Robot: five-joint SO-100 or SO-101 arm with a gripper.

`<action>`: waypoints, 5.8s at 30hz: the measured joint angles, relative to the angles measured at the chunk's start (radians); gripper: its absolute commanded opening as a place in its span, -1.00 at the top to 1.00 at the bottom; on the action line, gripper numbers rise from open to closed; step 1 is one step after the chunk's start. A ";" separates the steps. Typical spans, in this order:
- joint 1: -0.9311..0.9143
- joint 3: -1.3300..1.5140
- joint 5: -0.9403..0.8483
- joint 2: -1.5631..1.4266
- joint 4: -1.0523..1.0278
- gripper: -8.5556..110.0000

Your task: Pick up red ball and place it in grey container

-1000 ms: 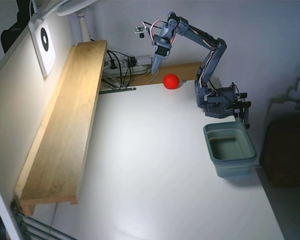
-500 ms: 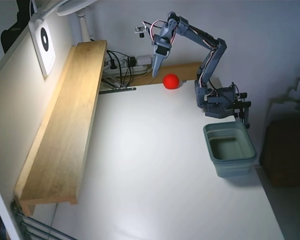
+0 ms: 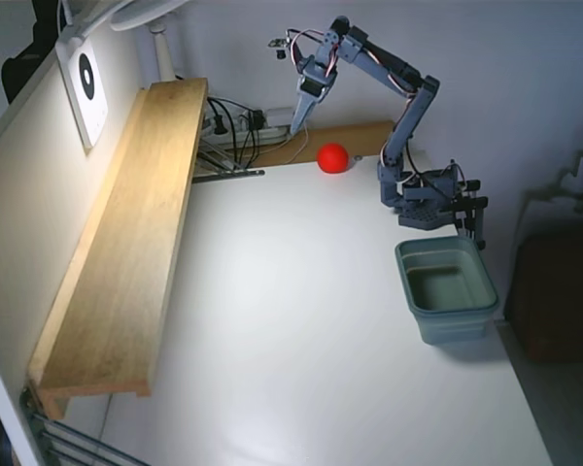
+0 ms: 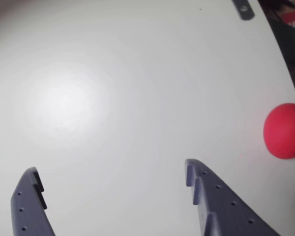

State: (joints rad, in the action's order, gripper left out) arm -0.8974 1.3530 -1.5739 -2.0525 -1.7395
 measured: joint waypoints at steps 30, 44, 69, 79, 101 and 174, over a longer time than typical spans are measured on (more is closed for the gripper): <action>-0.696 0.000 0.000 0.000 0.000 0.21; -0.696 0.000 0.000 0.009 0.000 0.21; -0.698 -0.167 0.000 0.287 0.067 0.21; -0.698 -0.166 0.002 0.288 0.081 0.21; -0.698 0.402 0.002 0.166 0.492 0.21; -0.701 0.653 0.002 0.308 0.891 0.21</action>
State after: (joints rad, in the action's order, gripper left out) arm -1.5984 2.0064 -1.5723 -1.7441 -0.8483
